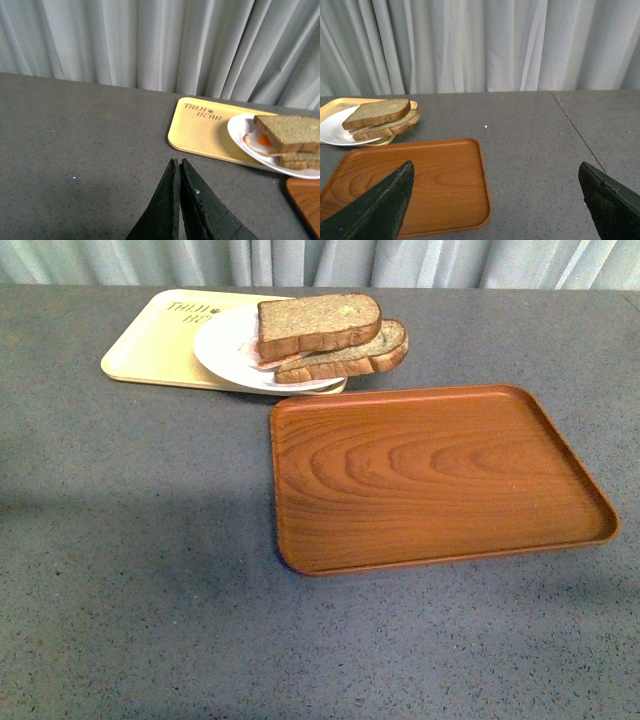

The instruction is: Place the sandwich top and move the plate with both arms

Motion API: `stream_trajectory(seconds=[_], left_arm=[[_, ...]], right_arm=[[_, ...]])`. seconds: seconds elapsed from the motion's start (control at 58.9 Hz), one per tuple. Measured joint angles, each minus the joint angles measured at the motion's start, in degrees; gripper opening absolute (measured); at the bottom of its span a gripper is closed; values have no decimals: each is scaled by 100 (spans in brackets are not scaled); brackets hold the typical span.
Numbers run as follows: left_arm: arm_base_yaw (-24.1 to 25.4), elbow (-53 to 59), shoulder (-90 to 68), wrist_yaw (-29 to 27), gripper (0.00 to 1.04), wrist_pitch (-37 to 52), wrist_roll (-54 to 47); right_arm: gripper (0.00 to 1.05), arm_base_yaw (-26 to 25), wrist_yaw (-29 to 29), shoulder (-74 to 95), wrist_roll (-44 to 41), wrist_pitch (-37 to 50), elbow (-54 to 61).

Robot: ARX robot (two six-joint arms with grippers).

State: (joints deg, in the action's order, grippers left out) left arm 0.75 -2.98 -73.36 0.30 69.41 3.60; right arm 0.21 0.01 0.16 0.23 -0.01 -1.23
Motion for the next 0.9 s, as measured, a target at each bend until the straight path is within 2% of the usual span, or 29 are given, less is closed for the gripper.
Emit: stream_trajectory(seconds=[0.238,0.374,0.612,0.9], left_arm=[[-61,216,1716,-31,2,-1453,-264],[-61,205,2824,-31,2,-2653,-280],[-61,214,4113,-31,2,-3781,-295],[-61,216,5012,-31,2,-4625,-295]], right_arm=[[96,0,0,0,0,0,0],[96,0,0,0,0,0,0],[96,0,0,0,0,0,0],[96,0,0,0,0,0,0]])
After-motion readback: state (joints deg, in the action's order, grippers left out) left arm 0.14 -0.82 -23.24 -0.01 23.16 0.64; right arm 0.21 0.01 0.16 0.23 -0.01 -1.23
